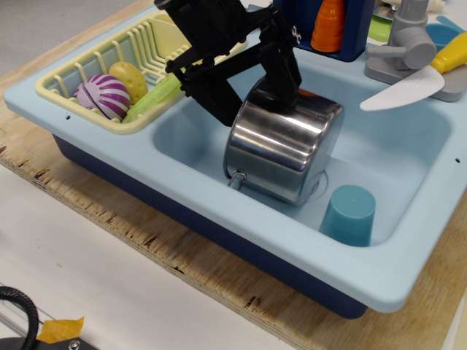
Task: Flip pot upright which is in sink
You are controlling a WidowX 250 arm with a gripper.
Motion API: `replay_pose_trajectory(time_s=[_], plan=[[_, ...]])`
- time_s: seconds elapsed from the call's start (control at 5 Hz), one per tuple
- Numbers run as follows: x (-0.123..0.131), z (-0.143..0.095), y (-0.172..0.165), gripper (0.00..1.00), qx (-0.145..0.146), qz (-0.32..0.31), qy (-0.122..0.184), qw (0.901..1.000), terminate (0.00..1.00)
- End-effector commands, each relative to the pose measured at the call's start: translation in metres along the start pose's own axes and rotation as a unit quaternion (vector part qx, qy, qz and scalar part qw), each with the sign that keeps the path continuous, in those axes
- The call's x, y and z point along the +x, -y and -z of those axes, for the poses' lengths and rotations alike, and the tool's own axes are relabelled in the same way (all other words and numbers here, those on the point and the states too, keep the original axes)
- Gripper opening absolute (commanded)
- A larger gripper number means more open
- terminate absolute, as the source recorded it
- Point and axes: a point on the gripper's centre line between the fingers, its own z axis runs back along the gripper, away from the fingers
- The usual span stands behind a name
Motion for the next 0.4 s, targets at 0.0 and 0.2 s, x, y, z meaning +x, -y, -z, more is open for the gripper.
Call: replay_pose_trajectory(time_s=[0.0,0.2], plan=[[0.000,0.008,0.011,1.00,-0.008,0.014,-0.004,0.9999,0.00],[-0.002,0.020,0.013,0.00,0.006,0.016,-0.021,0.9996,0.00]])
